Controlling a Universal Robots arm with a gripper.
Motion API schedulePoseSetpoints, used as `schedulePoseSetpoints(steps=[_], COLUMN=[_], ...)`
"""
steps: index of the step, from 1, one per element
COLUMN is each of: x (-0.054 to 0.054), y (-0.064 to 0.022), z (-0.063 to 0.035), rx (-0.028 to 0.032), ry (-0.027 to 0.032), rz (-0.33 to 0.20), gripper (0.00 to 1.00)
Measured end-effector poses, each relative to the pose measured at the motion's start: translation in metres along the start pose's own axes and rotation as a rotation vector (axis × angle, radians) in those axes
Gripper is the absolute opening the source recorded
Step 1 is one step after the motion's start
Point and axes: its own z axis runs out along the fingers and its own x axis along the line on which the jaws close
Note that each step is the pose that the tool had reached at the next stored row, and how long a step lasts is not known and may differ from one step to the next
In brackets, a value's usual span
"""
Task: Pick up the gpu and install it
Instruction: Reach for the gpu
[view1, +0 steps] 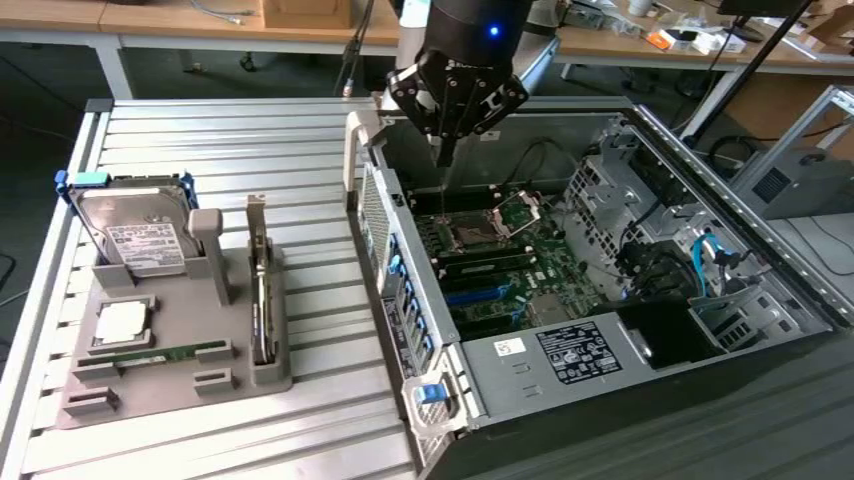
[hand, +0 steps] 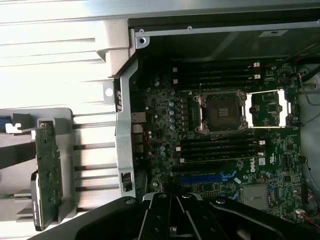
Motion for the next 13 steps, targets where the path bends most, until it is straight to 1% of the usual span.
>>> schedulePoseSetpoints(steps=[13], x=[0.0053], y=[-0.0004], z=[-0.0002], rx=[0.0], ry=[0.0], rz=[0.0], gripper=[0.11])
